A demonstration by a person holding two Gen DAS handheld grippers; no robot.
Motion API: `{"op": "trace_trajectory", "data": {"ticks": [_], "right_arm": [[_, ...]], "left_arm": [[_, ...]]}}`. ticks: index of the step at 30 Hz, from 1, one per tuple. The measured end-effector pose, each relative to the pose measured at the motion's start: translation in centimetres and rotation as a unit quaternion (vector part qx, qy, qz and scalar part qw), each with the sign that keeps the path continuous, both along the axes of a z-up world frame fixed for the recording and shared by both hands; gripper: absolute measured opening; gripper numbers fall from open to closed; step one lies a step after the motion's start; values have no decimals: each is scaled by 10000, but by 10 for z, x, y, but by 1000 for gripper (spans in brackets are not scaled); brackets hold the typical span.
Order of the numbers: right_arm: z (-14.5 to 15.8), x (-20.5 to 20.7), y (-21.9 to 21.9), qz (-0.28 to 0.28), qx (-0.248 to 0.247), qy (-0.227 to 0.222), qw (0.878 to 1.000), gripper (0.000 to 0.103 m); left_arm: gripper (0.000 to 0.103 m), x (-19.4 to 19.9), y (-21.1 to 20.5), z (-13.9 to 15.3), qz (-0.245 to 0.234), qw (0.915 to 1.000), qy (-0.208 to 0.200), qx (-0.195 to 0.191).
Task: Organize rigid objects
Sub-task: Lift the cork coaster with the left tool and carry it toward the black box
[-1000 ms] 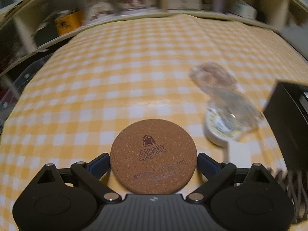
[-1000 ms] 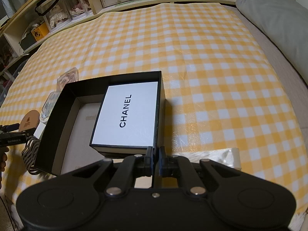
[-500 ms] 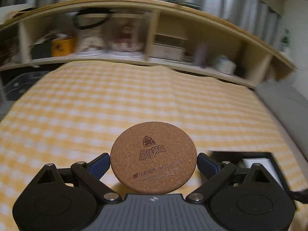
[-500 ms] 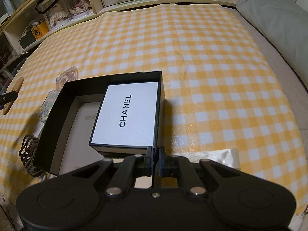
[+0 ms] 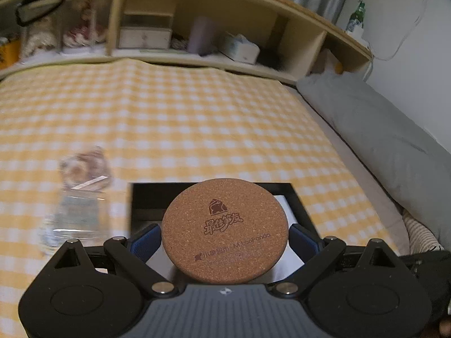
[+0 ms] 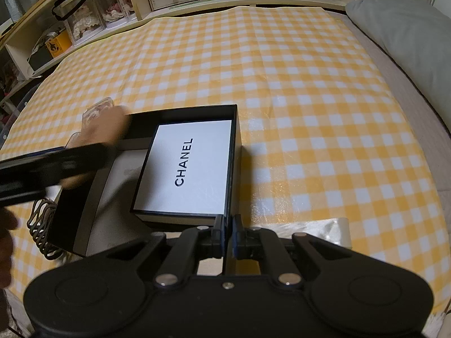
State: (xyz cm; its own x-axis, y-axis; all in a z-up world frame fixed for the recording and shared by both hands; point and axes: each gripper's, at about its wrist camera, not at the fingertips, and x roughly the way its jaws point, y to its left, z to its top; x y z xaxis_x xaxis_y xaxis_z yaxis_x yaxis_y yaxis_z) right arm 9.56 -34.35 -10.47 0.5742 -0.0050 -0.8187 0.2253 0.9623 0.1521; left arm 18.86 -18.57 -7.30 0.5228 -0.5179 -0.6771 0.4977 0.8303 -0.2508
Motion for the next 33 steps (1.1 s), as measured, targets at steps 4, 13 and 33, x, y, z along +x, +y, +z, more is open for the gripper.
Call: {"op": "trace_trajectory", "data": {"ticks": [4, 13, 33], "right_arm": [[0, 0, 0, -4, 9, 0, 10000, 6], [1, 0, 1, -18, 30, 2, 10000, 6], [1, 2, 1, -17, 40, -6, 10000, 6]], "left_arm": [[96, 7, -27, -9, -48, 9999, 162, -11], [97, 13, -55, -19, -88, 9994, 304, -108], [101, 8, -45, -12, 4, 9990, 441, 86]]}}
